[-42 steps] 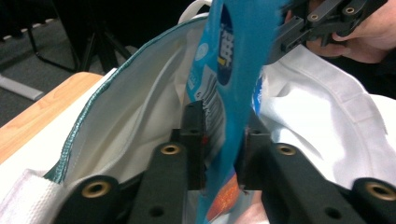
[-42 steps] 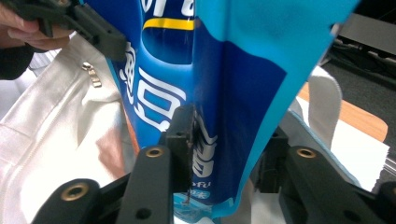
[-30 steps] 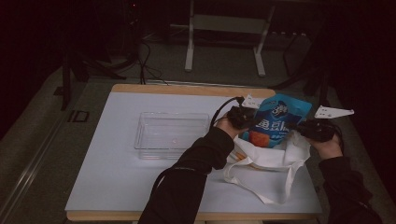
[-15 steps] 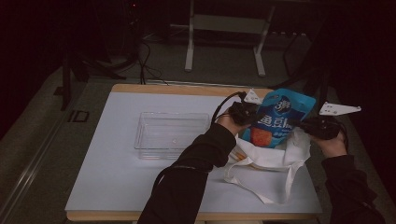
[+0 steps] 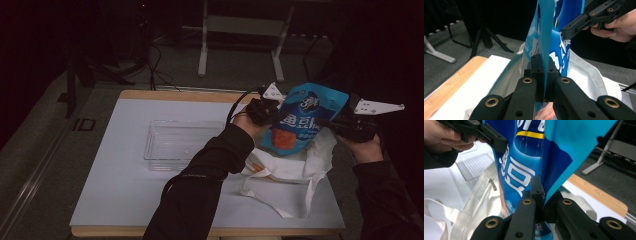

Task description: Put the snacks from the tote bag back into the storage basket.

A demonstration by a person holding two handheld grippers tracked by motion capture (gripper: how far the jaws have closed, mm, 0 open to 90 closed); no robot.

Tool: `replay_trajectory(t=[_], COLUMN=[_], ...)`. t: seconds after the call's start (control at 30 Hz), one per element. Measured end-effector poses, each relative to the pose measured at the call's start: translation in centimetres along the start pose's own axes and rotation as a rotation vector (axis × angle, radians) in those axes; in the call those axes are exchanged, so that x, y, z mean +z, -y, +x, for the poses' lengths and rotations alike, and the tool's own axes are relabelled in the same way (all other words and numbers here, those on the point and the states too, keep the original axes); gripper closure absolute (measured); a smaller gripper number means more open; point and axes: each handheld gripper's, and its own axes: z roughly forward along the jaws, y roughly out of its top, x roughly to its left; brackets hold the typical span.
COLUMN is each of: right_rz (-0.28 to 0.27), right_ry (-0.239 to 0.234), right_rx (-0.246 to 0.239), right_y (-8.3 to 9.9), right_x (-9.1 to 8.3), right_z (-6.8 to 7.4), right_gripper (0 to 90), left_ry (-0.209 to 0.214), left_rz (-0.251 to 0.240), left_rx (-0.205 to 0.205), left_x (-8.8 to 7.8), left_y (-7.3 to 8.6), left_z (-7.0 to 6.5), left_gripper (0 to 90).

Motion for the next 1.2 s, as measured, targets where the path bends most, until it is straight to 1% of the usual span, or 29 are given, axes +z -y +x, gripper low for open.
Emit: replay_trajectory(t=[0.23, 0.27, 0.4, 0.53, 0.6, 0.67, 0.83, 0.97, 1.07, 1.2], right_rz=[-0.032, -0.034, -0.043, -0.043, -0.046, -0.049, -0.05, -0.052, -0.056, -0.053], right_ry=[0.009, 0.01, 0.0, -0.012, -0.022, -0.029, -0.05, -0.059, -0.082, -0.108], right_rx=[-0.028, -0.03, -0.045, -0.056, -0.056, -0.061, -0.078, -0.097, -0.098, -0.114], right_y=[-2.5, -2.9, -4.2, -5.2, -5.6, -6.1, -7.4, -8.5, -9.1, -10.1], right_x=[-1.1, -1.2, -1.5, -1.1, -0.8, -0.4, 0.8, 2.2, 3.3, 4.9], right_z=[0.4, 0.5, 0.9, 1.4, 1.6, 1.9, 2.8, 3.6, 4.2, 5.2], right_gripper=[89.1, 89.1, 89.1, 89.1, 89.1, 89.1, 89.1, 89.1, 89.1, 89.1], left_ry=[-0.015, -0.019, -0.019, -0.03, -0.038, -0.042, -0.069, -0.103, -0.119, -0.14], left_rz=[-0.025, -0.026, -0.025, -0.013, -0.01, -0.008, -0.016, -0.017, -0.013, -0.009], left_rx=[0.017, 0.025, 0.036, 0.046, 0.052, 0.047, 0.043, 0.045, 0.041, 0.03], left_x=[-1.8, -2.1, -3.3, -4.6, -5.2, -6.0, -8.0, -9.7, -11.1, -13.0], left_y=[-2.4, -2.6, -3.4, -3.6, -3.7, -3.7, -3.3, -2.7, -2.3, -1.6], left_z=[0.0, -0.1, -0.2, -0.1, 0.0, 0.2, 0.7, 0.9, 1.3, 1.8], left_gripper=[90.0, 90.0, 90.0, 90.0, 90.0, 90.0, 90.0, 90.0, 90.0, 90.0])
